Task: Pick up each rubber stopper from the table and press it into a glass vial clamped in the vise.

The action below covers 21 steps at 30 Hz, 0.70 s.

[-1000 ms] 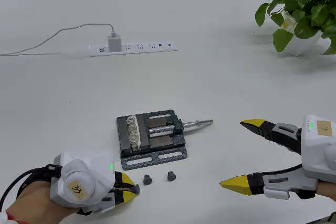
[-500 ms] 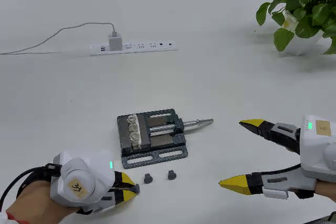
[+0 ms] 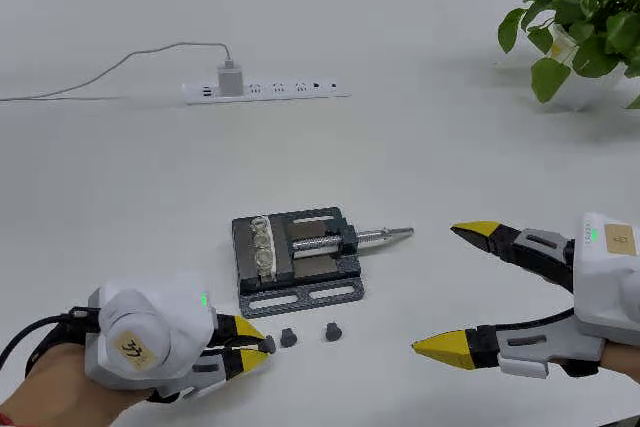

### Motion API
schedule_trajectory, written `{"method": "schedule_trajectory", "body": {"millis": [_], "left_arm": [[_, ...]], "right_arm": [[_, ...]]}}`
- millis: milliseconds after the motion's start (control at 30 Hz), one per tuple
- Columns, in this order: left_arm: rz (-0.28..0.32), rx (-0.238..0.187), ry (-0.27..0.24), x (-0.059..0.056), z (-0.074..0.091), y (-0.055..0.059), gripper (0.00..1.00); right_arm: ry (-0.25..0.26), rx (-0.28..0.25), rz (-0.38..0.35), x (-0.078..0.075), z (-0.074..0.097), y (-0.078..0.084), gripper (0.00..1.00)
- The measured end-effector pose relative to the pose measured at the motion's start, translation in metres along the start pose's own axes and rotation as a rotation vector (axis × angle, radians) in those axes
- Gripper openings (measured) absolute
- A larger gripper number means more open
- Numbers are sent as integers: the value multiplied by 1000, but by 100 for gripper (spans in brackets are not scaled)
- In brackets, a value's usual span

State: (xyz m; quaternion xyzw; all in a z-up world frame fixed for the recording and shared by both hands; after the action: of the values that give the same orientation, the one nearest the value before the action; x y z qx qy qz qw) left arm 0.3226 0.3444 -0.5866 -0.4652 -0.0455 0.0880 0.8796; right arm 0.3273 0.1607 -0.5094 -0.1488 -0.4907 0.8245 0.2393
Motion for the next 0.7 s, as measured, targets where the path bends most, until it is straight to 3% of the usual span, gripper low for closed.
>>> {"method": "schedule_trajectory", "body": {"millis": [367, 467, 700], "left_arm": [[12, -82, -87, 5, 27, -38, 3], [13, -103, -122, 8, 34, -50, 3], [12, -169, -150, 8, 50, -84, 3]], "right_arm": [[-46, -62, 30, 9, -4, -39, 78], [-64, -68, 36, 13, -4, -50, 75], [-102, -81, 50, 23, -3, -79, 64]]}}
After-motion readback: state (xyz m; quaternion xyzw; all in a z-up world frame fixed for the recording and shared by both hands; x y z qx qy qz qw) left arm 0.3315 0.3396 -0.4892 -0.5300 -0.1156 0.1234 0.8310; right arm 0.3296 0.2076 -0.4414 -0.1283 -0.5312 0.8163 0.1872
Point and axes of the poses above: the centre of the closed fingertips' face, and the gripper's own axes: z roughly backward along the fingers, x roughly to its left, y roughly out of its underside, the point moved 3 cm from there along z, roughly backward along the fingers, and after that the axes turned 4 degrees about -x, right-handed, at the moved point
